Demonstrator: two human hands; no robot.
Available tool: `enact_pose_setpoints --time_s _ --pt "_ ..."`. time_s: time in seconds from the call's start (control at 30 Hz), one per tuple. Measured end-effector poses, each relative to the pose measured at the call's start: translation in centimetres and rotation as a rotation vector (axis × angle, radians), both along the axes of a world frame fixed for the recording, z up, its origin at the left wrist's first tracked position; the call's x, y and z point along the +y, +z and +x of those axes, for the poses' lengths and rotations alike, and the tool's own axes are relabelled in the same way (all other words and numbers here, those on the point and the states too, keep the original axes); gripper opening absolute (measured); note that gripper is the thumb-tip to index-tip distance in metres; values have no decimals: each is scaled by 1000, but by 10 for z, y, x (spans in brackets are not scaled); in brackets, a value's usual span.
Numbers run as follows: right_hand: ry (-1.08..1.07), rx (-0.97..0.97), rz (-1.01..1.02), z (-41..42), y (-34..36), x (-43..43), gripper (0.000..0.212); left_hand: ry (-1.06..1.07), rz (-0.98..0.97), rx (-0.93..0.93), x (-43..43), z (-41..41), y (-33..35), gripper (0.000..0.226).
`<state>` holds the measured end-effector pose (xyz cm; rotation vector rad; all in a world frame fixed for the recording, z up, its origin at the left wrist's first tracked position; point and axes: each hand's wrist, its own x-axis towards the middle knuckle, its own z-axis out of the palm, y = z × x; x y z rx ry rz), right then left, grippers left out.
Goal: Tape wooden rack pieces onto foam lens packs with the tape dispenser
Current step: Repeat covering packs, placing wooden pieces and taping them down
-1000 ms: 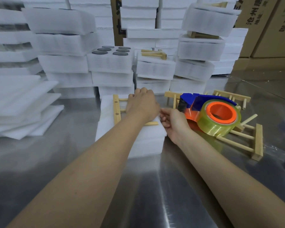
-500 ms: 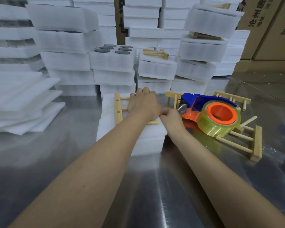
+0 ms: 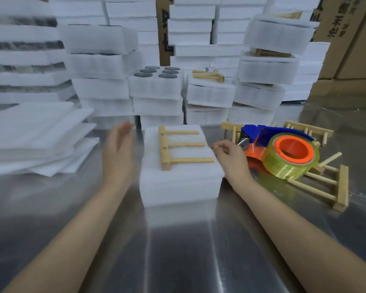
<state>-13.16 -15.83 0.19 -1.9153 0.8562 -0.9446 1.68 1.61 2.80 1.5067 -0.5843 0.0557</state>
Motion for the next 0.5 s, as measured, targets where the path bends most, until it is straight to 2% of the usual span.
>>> enact_pose_setpoints --time_s 0.07,0.13,0.2,0.27,0.4,0.5 --pt "61 -32 0 -1 2 3 19 -180 163 151 7 3 -26 37" --pt "102 -52 -11 -1 2 5 27 -421 120 174 5 -3 -33 31" --pt "88 -121 35 -2 0 11 41 -570 27 229 2 -10 -27 31" --pt "60 -237 161 -3 1 17 47 -611 7 258 0 -11 -24 37" --pt "84 -390 421 -4 11 32 35 -596 -37 222 2 -12 -20 54" --pt "319 -458 768 -4 19 38 31 -534 -192 267 -3 -15 -18 66"
